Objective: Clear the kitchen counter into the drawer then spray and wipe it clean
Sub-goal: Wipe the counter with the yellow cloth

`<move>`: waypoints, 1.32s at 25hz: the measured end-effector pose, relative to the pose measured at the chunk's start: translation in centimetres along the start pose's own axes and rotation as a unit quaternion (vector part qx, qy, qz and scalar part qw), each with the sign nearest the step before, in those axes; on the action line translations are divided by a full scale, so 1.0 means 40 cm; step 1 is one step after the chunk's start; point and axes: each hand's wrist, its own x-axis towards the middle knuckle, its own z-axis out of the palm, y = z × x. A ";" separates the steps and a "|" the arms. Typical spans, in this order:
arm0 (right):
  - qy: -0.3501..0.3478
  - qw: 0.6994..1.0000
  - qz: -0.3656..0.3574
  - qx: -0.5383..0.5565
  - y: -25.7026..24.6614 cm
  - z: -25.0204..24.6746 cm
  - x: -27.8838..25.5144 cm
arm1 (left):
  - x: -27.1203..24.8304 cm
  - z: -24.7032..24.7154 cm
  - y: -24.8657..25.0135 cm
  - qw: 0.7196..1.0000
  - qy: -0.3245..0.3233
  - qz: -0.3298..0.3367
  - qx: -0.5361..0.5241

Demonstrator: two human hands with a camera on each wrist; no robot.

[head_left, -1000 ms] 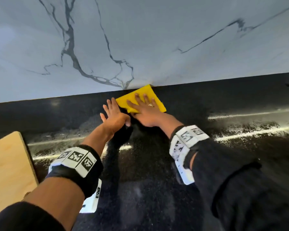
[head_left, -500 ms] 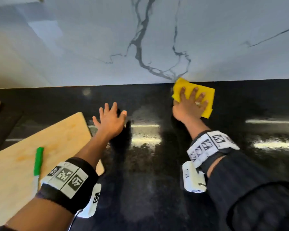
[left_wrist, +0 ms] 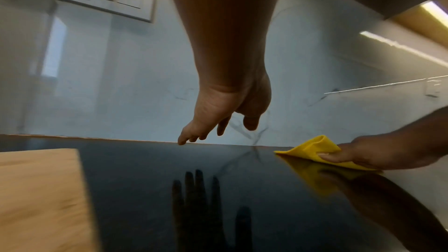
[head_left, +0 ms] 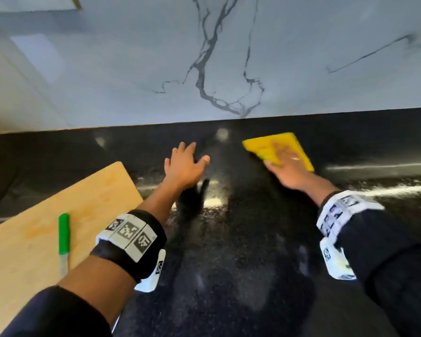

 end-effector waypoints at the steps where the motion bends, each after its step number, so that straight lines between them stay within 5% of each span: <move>1: 0.027 0.992 0.122 0.017 0.095 -0.035 -0.002 | -0.004 0.018 0.040 1.000 -0.011 0.024 0.008; 3: 0.035 0.968 0.248 0.014 0.236 -0.077 -0.052 | -0.002 0.067 0.121 0.996 -0.036 0.080 0.015; 8: 0.014 0.971 0.234 0.050 0.339 -0.121 -0.046 | 0.041 0.216 0.349 0.984 -0.086 0.150 0.045; 13: 0.005 0.984 0.176 0.020 0.542 -0.196 0.010 | 0.123 0.399 0.550 0.988 -0.135 0.051 0.056; 16: 0.035 0.974 0.221 0.041 0.672 -0.264 0.058 | 0.154 0.449 0.586 0.979 -0.153 -0.009 0.132; 19: 0.068 0.950 0.290 0.091 0.644 -0.280 0.138 | 0.158 0.443 0.581 0.976 -0.179 -0.023 0.123; 21: 0.056 0.968 0.235 0.063 0.532 -0.240 0.177 | 0.157 0.445 0.579 0.976 -0.178 -0.025 0.120; 24: -0.019 1.000 -0.003 0.005 0.340 -0.162 0.179 | 0.160 0.454 0.579 0.980 -0.153 -0.044 0.121; 27: -0.076 0.990 -0.119 -0.013 0.366 -0.196 0.181 | 0.159 0.452 0.579 0.979 -0.147 -0.054 0.131; 31: 0.002 0.999 0.038 0.026 0.586 -0.284 0.163 | 0.150 0.443 0.582 0.982 -0.149 -0.048 0.110; 33: 0.026 0.989 0.139 0.053 0.581 -0.274 0.175 | 0.144 0.441 0.585 0.984 -0.141 -0.045 0.101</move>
